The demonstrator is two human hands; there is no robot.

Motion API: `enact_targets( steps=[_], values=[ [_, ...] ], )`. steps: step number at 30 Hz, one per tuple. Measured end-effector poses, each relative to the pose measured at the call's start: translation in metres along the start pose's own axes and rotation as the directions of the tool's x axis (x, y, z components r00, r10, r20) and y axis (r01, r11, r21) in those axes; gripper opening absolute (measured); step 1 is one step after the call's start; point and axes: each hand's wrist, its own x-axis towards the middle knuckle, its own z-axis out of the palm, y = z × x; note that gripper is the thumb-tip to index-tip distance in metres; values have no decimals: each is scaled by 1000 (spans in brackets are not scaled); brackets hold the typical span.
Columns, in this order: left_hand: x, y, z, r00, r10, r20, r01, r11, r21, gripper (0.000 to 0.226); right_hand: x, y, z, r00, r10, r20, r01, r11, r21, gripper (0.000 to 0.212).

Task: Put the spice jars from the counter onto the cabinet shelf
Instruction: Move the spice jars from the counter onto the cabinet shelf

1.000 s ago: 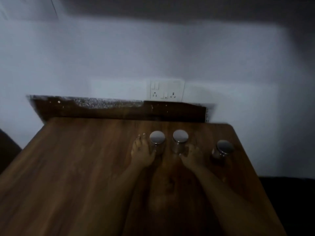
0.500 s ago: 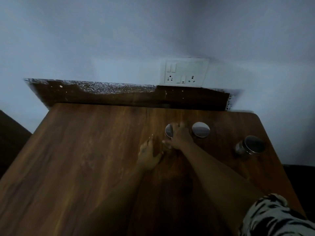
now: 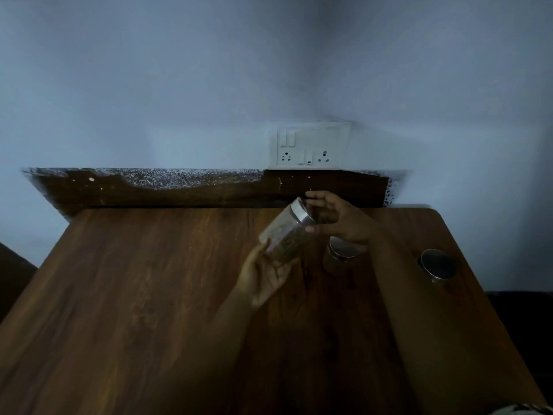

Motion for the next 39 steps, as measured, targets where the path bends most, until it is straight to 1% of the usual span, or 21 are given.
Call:
enact_targets(
  steps=[2, 4, 5, 7, 9, 10, 12, 13, 15, 16, 17, 18, 19, 21, 22, 23, 24, 26, 29, 36, 39],
  values=[
    [1, 1, 17, 996, 92, -2, -90, 982, 165, 72, -4, -2, -1, 999, 16, -49, -9, 990, 141, 66],
    [1, 4, 29, 982, 177, -57, -142, 912, 384, 73, -9, -5, 1, 990, 31, -136, 5, 965, 261, 47],
    [0, 6, 32, 980, 193, -48, -155, 895, 418, 74, -11, -7, 2, 985, 34, -170, 20, 952, 306, 40],
    [-5, 6, 37, 987, 145, 66, -158, 942, 297, 74, -16, -12, 4, 983, 23, -180, 50, 919, 391, 35],
    [-13, 6, 51, 987, 121, 106, -136, 981, 142, 77, -23, -21, 7, 988, -11, -151, 80, 885, 458, 34],
    [-16, 5, 56, 990, 119, 81, -129, 983, 127, 77, -27, -27, 8, 989, -24, -145, 92, 871, 483, 33],
    [-19, -1, 66, 986, 161, 51, -168, 950, 263, 65, -36, -37, 9, 988, -36, -150, 111, 841, 529, 32],
    [-20, -4, 73, 971, 234, 58, -237, 882, 409, 58, -40, -41, 8, 986, -28, -165, 113, 840, 531, 31],
    [-23, -10, 84, 904, 415, 100, -362, 622, 695, 61, -47, -48, 6, 977, 2, -213, 103, 870, 482, 28],
    [-24, -14, 87, 873, 466, 146, -405, 525, 749, 69, -51, -52, 5, 973, 8, -233, 102, 883, 459, 25],
    [-26, -17, 90, 852, 495, 171, -436, 491, 754, 74, -55, -55, 4, 970, 5, -244, 107, 890, 443, 23],
    [-28, -19, 93, 856, 493, 157, -443, 541, 715, 77, -60, -57, 4, 969, -5, -248, 115, 895, 431, 20],
    [-31, -20, 95, 886, 451, 111, -414, 659, 628, 77, -65, -60, 4, 969, -16, -246, 121, 899, 420, 19],
    [-37, -23, 97, 964, 257, 75, -264, 872, 412, 72, -74, -62, 4, 974, -27, -224, 118, 907, 404, 19],
    [-40, -24, 99, 980, 187, 74, -201, 899, 390, 65, -79, -63, 4, 977, -32, -210, 114, 913, 391, 22],
    [-40, -26, 99, 983, 174, 63, -184, 888, 422, 59, -80, -63, 5, 979, -29, -202, 106, 918, 382, 27],
    [-42, -29, 101, 975, 214, 58, -216, 855, 472, 56, -84, -64, 5, 980, -28, -198, 102, 920, 377, 33],
    [-49, -37, 112, 936, 349, 47, -314, 765, 562, 61, -95, -69, 2, 981, -39, -189, 110, 917, 383, 39],
    [-61, -43, 124, 874, 476, 99, -406, 605, 685, 62, -110, -77, -3, 982, -59, -178, 123, 918, 378, 36],
    [-79, -57, 143, 845, 514, 146, -456, 551, 699, 48, -133, -88, -5, 975, -120, -186, 178, 926, 333, 17],
    [-83, -59, 149, 842, 520, 142, -458, 549, 699, 49, -142, -90, -5, 971, -129, -203, 191, 926, 327, 16]
  ],
)
